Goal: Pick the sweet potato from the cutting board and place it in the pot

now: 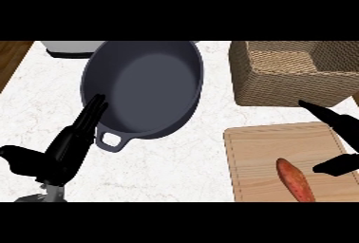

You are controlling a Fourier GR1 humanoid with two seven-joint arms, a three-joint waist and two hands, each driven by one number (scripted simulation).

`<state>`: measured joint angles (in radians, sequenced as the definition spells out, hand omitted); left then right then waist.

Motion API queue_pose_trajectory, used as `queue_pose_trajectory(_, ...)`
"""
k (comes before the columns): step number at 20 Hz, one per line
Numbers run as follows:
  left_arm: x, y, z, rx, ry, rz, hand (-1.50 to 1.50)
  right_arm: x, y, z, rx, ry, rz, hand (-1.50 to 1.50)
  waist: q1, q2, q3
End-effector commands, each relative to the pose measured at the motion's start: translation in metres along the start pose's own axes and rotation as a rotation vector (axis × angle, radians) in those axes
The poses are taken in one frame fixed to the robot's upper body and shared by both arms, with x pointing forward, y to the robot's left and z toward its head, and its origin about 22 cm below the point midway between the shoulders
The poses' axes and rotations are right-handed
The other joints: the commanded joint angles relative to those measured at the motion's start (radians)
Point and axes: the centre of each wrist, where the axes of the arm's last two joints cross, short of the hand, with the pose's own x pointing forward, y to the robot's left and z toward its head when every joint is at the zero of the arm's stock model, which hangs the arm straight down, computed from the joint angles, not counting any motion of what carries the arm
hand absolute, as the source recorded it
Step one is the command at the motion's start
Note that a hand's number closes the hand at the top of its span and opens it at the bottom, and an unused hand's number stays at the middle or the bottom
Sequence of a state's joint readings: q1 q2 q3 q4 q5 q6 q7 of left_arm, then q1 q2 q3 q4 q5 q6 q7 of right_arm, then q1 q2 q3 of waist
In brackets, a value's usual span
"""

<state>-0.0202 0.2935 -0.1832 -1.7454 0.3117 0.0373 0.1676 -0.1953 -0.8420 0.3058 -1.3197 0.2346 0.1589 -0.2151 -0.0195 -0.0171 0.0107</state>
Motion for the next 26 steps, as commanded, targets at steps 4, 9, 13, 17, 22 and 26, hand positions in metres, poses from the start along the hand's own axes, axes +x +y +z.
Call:
queue_pose_trajectory(4,-0.033,-0.012,0.005,-0.031,0.192,0.066,0.00,0.048,-0.063,0.016,0.146,0.060,0.090,-1.50,-0.017,0.010,-0.016)
queue_pose_trajectory(9,-0.036,-0.009,0.004,-0.018,0.180,0.089,0.00,0.076,-0.084,0.029,0.224,0.155,0.074,-1.50,-0.025,0.010,-0.017)
queue_pose_trajectory(13,-0.030,-0.008,0.005,-0.043,0.201,0.078,0.00,0.090,-0.068,0.029,0.238,0.218,0.028,-1.50,-0.011,0.013,-0.014)
queue_pose_trajectory(17,-0.028,-0.016,-0.003,-0.047,0.192,0.078,0.00,0.102,-0.044,0.033,0.258,0.213,-0.047,-1.50,-0.012,0.015,-0.012)
queue_pose_trajectory(22,-0.032,-0.023,0.003,-0.058,0.182,0.105,0.00,0.108,-0.040,0.037,0.271,0.245,-0.046,-1.50,0.004,0.016,-0.011)
queue_pose_trajectory(26,-0.031,-0.019,0.005,-0.079,0.182,0.077,0.00,0.124,-0.005,0.034,0.263,0.241,0.013,-1.50,0.015,0.017,-0.011)
